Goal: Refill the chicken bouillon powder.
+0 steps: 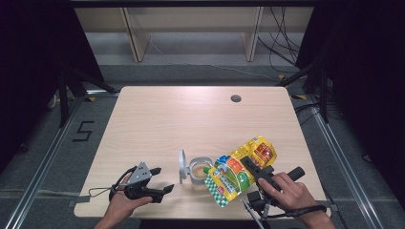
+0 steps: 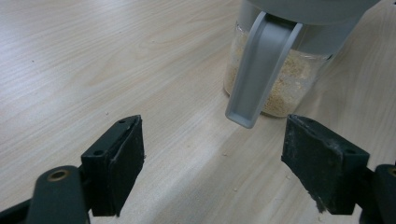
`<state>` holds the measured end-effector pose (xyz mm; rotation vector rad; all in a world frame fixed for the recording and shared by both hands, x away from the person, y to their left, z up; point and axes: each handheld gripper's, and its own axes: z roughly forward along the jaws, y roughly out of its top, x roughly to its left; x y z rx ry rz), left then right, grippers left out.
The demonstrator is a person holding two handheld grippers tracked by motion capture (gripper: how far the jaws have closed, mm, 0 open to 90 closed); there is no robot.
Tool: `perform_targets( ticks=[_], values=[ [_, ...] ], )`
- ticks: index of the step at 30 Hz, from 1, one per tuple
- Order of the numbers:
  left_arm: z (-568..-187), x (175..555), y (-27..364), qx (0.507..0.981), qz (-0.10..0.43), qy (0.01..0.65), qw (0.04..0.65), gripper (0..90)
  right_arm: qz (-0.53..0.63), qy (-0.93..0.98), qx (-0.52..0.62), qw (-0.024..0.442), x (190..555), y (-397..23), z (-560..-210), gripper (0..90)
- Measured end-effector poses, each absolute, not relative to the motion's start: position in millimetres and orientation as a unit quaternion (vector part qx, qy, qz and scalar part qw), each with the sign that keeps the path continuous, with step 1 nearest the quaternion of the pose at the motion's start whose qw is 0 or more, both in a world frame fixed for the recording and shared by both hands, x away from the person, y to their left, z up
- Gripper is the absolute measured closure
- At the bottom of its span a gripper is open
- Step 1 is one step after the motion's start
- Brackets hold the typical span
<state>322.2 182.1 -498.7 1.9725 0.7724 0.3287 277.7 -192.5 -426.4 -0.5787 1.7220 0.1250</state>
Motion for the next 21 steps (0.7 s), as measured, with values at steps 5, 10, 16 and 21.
perform_targets(
  ticks=[5, 10, 16, 21],
  values=[
    [-498.3, 322.2, 183.3, 0.809, 0.136, 0.318, 0.475, 20.4, 0.079, 0.755, -0.235, 0.607, 280.3, -194.9, -429.1, 68.3],
    [-498.6, 322.0, 182.1, 0.808, 0.134, 0.318, 0.478, 20.4, 0.113, 0.762, -0.222, 0.597, 283.8, -198.9, -431.2, 68.4],
    [-498.5, 322.6, 183.2, 0.811, 0.136, 0.315, 0.474, 20.4, 0.143, 0.777, -0.195, 0.581, 287.9, -205.6, -434.7, 68.6],
    [-497.9, 321.9, 183.4, 0.810, 0.136, 0.319, 0.473, 20.4, 0.191, 0.793, -0.150, 0.559, 290.7, -212.0, -440.3, 69.0]
  ],
)
